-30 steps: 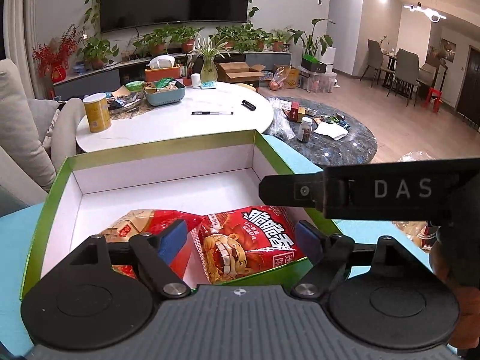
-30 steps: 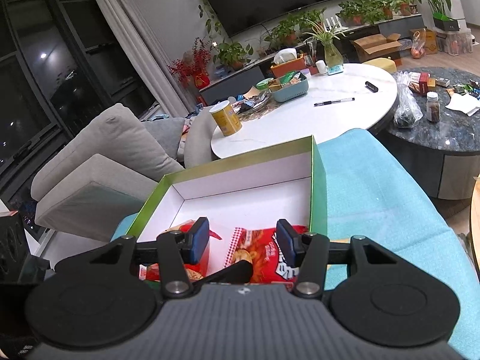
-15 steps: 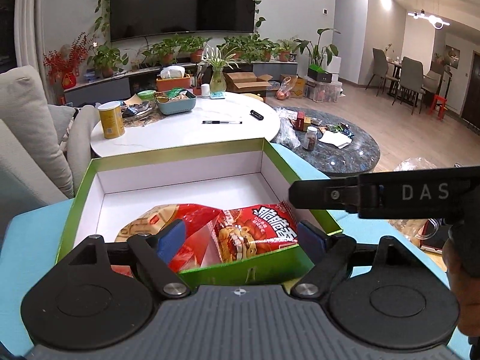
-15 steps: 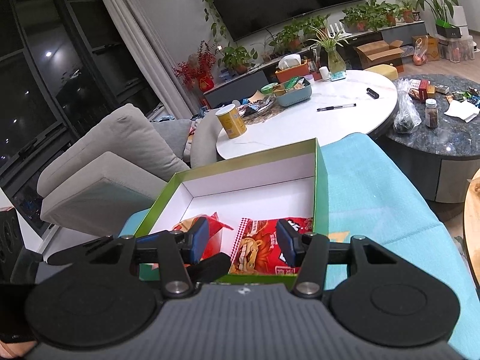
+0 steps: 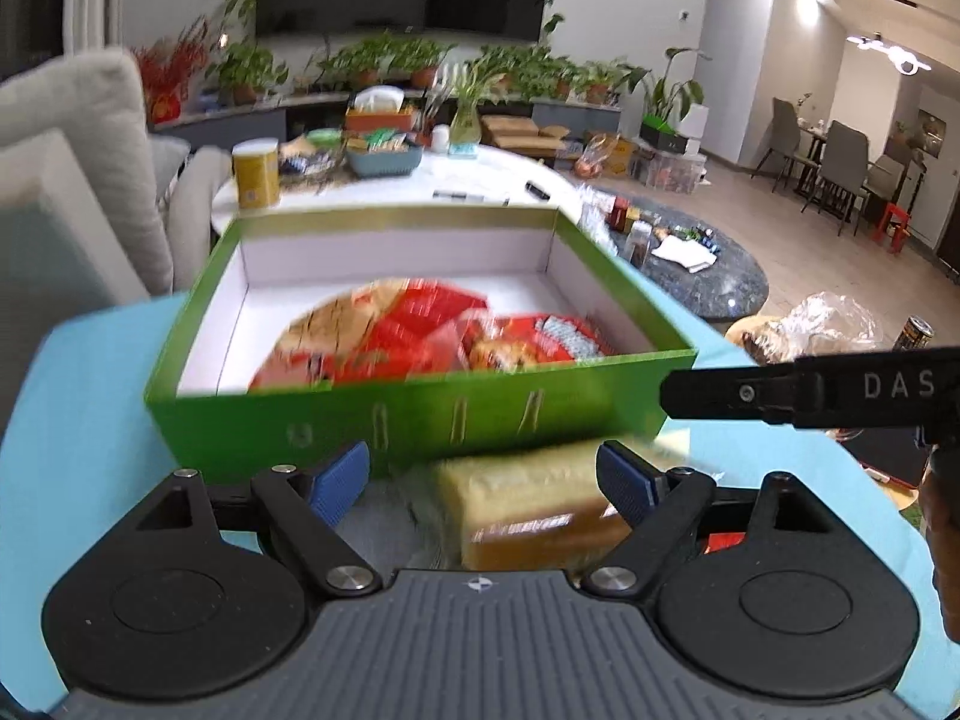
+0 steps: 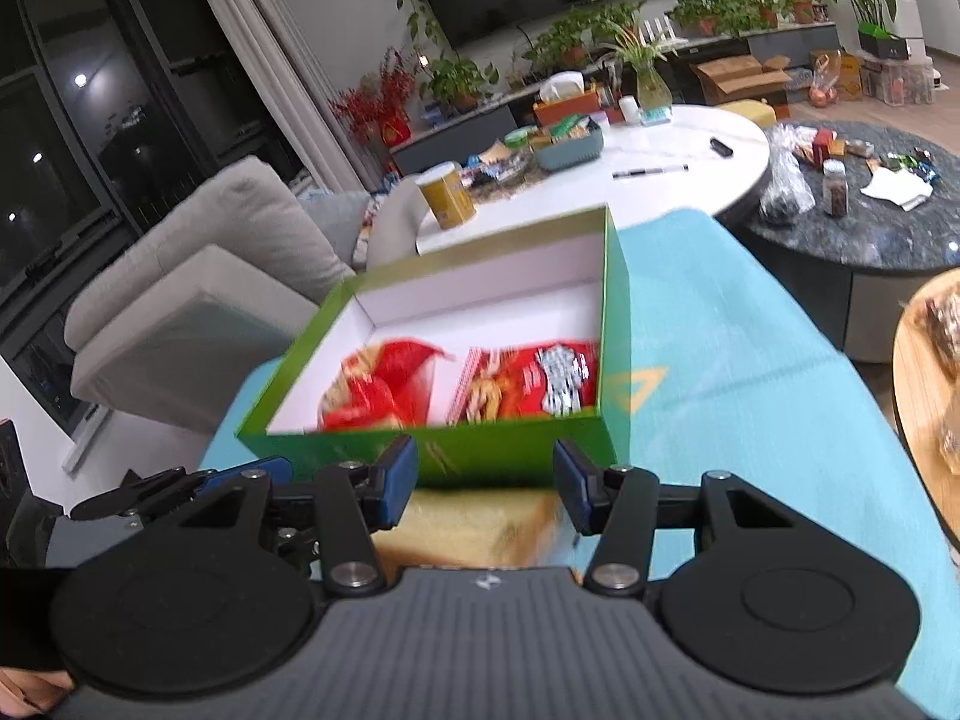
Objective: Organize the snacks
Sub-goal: 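Move the right tool to the wrapped bread loaf and grasp it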
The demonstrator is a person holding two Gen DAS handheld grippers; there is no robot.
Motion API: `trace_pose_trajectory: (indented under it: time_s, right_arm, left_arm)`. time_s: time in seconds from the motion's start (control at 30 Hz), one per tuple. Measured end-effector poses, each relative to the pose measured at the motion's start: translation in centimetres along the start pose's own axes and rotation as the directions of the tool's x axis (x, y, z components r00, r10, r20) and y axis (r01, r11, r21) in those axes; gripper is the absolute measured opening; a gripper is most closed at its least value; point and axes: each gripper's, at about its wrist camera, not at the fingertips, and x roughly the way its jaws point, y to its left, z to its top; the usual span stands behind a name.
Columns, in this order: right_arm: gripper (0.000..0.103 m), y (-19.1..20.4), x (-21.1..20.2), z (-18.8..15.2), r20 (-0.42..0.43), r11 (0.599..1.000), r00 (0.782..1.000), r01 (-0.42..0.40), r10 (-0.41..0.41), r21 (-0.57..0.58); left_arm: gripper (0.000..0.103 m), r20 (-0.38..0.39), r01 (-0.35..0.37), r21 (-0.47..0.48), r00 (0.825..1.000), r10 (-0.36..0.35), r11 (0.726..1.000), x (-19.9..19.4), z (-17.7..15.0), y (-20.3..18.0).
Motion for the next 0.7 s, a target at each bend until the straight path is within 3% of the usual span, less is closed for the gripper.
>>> trace_pose_trajectory:
  time_s: [0.17,0.4,0.7]
  right_arm:
    - [0.058,-0.7,1.5,-1.0,-0.075,0.998,0.996,0.044,-0.040,0.049]
    - [0.060,-1.4,2.9,-1.5,-0.125,0.995,0.991,0.048,-0.037,0.091]
    - [0.062,-1.1,3.8,-1.6,-0.159,0.993,0.987,0.024,-0.004,0.118]
  left_arm:
    - [0.082,-0.016,0.002,-0.033,1.000,-0.003,0.999,0.3,-0.8,0.6]
    - [0.084,-0.016,0.023,-0.033,1.000,-0.023,0.999,0.2,-1.5,0.7]
    - [0.084,-0.050,0.116,-0.042,0.992,-0.118,0.992,0.5,-2.0,1.2]
